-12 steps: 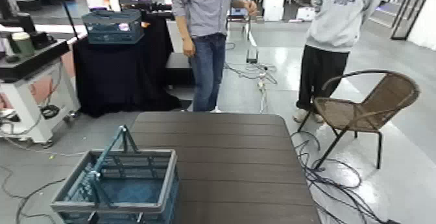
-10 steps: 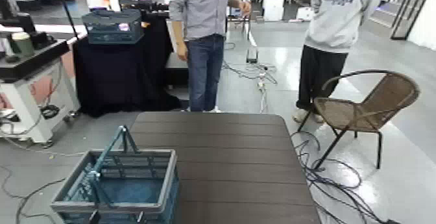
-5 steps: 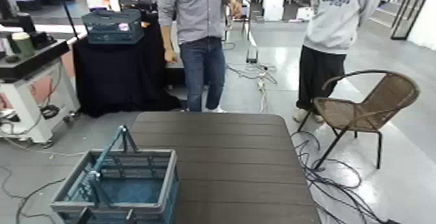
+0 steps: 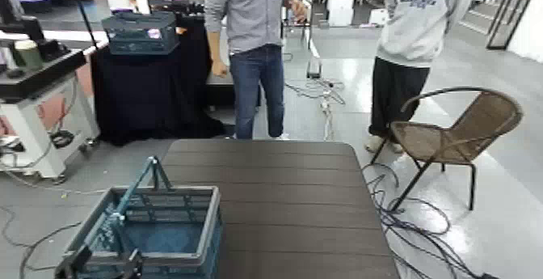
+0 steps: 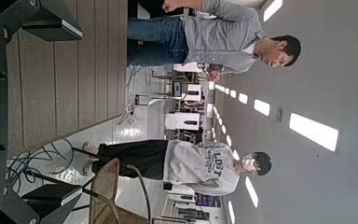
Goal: Grasp the handle of the crate.
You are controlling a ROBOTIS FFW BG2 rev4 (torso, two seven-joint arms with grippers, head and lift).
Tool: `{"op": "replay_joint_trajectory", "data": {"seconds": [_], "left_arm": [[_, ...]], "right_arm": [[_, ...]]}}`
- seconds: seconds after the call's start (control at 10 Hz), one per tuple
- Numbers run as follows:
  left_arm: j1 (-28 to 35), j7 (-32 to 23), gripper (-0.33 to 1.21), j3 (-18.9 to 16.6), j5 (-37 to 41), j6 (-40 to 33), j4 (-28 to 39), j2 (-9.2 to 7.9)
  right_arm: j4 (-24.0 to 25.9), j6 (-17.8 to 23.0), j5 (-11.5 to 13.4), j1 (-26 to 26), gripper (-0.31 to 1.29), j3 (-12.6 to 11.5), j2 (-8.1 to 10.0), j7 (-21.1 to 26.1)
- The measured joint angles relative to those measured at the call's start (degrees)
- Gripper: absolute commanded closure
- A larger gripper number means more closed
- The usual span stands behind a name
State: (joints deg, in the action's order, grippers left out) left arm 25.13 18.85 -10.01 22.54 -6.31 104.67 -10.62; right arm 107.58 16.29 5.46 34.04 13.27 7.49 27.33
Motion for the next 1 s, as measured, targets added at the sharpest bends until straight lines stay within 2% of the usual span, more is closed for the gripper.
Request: {"op": "replay_joint_trajectory", "data": {"seconds": [0.3, 0.6, 0.8, 1.0], "left_arm": [[-3.07, 5.34, 0.12, -5.49, 4.03, 7.63, 0.78, -5.38], [-7.15, 9.33, 0.12, -8.9, 8.06, 16.93, 1.07, -10.81], [-12.12, 13.01, 0.12, -8.92, 11.09, 27.87, -0.37, -15.03], [-17.78, 13.88, 0.12, -6.89, 18.22, 37.61, -4.71, -19.56]], "right_arm": [[-0.27, 0.06, -0.27, -0.19, 0.15, 0.08, 0.06, -0.09], [-0.46, 0.22, -0.61, -0.2, 0.15, 0.12, 0.04, -0.09], [-0.53, 0.24, -0.78, -0.2, 0.15, 0.16, -0.01, -0.09], [-0.67, 0.32, -1.03, -0.24, 0.15, 0.17, -0.02, -0.09]]}}
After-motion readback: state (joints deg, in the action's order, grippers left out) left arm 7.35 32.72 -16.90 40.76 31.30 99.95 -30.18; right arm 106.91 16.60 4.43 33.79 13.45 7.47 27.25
